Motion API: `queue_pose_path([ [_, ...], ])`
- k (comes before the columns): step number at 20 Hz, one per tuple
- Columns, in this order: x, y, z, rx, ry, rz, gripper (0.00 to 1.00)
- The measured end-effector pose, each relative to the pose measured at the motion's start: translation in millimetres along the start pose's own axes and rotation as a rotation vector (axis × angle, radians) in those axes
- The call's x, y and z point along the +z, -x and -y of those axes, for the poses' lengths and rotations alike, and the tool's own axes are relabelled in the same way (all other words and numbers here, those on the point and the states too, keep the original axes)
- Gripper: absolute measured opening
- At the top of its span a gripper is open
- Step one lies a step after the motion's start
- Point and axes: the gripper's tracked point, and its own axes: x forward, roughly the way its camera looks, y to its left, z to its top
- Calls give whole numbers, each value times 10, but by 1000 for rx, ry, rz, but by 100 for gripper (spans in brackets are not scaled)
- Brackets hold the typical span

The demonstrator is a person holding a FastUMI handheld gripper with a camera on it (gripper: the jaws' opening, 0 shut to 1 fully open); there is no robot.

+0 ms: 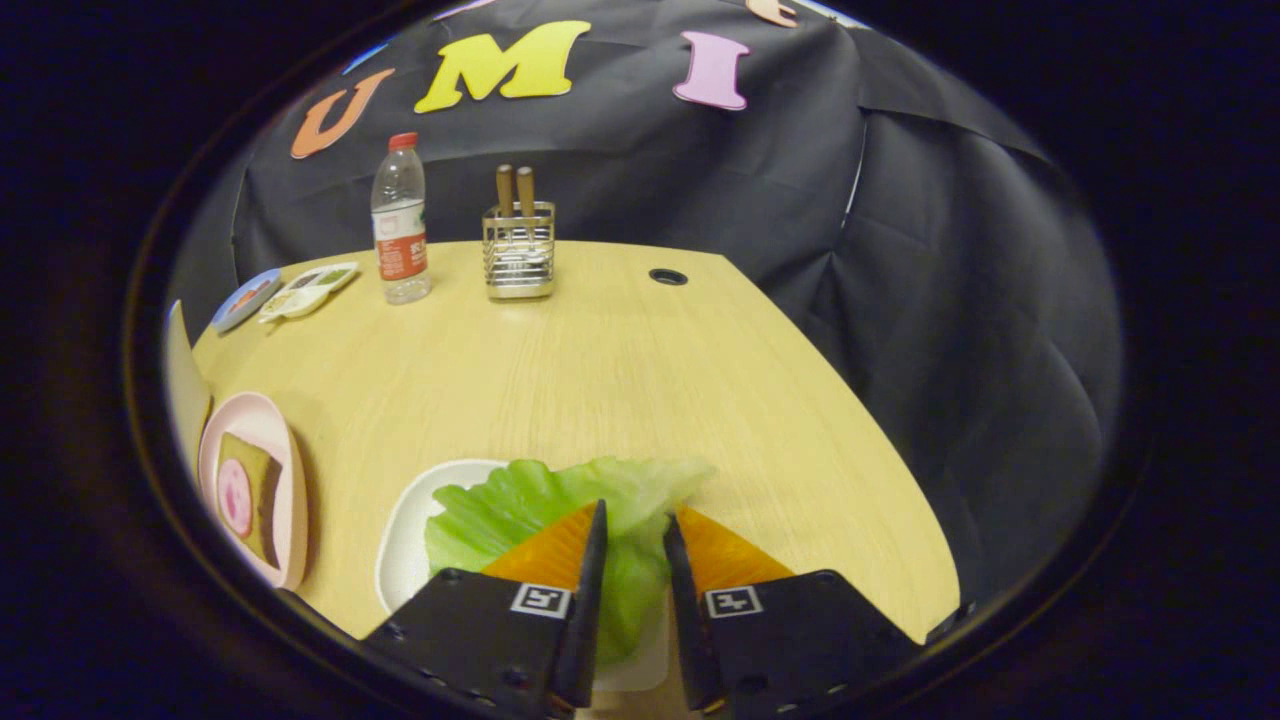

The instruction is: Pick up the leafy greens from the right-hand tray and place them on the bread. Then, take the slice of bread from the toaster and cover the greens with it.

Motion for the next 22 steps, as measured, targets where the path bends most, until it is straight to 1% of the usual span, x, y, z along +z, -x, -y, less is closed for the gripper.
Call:
queue_pose_path([
  [1, 0, -11, 48, -16, -6, 4, 28],
  [2, 6, 12, 40, -9, -10, 4, 6],
  [3, 20, 39, 33, -1, -15, 13, 6],
  [4, 53, 103, 27, 11, -18, 34, 0],
  [9, 240, 500, -7, 44, -9, 116, 0],
  [12, 325, 751, -18, 28, 25, 154, 0],
  [15, 410, 1022, -177, 46, 47, 186, 0],
  [21, 513, 1523, -704, 105, 106, 253, 0],
  [22, 511, 1598, -826, 126, 117, 255, 0],
])
